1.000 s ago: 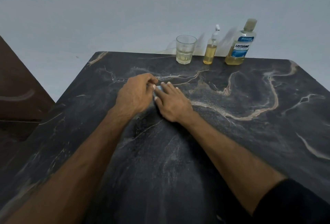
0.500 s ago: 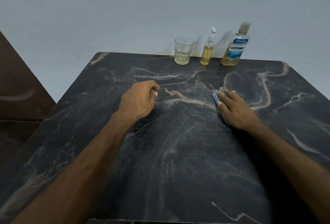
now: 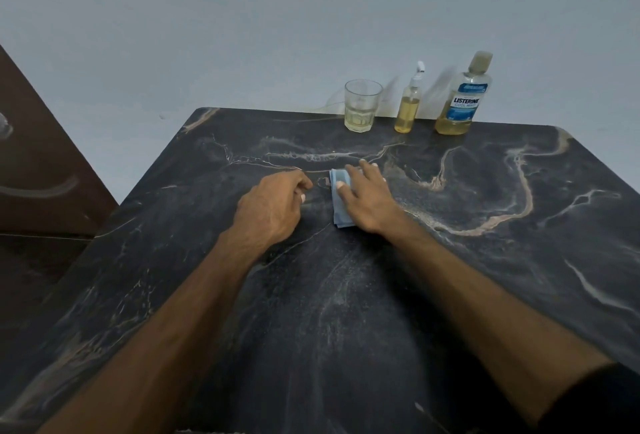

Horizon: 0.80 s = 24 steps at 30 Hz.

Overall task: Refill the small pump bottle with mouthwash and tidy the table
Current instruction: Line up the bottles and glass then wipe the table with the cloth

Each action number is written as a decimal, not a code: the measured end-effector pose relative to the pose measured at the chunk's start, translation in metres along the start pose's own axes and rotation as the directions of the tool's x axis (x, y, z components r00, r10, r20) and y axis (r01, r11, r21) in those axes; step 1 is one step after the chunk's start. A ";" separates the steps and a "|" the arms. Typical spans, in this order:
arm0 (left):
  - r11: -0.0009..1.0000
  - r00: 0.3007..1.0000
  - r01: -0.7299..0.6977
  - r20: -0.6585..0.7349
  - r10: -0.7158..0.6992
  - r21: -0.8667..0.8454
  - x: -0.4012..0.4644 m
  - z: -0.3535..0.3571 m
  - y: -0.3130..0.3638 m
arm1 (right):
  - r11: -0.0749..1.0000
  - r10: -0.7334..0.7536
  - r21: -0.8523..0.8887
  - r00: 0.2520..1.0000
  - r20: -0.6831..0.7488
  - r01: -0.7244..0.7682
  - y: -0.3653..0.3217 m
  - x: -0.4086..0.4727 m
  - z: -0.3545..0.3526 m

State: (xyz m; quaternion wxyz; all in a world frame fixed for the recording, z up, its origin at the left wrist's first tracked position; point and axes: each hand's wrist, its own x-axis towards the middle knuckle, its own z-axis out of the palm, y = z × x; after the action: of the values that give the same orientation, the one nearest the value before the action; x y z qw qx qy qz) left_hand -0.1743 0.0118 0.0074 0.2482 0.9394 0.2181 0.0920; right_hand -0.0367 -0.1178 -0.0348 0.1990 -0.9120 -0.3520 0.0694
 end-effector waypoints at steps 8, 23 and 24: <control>0.999 0.999 0.010 0.052 -0.012 0.041 0.009 0.008 -0.010 | 0.959 -0.141 -0.228 0.980 0.139 0.170 0.016 -0.056 -0.005; 0.980 0.989 -0.022 0.146 -0.008 0.198 0.080 0.005 -0.019 | 0.959 -0.113 -0.257 0.992 0.053 0.123 -0.030 0.096 0.015; 0.978 0.988 -0.026 0.156 -0.007 0.208 0.085 0.006 -0.021 | 0.959 -0.108 -0.259 0.993 0.055 0.118 -0.031 0.105 0.015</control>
State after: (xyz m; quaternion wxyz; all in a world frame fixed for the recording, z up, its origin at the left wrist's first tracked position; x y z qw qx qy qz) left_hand -0.1048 0.0643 -0.0023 0.1637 0.9656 0.2022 -0.0039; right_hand 0.0186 -0.0216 -0.0343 0.0735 -0.9070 -0.4135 0.0291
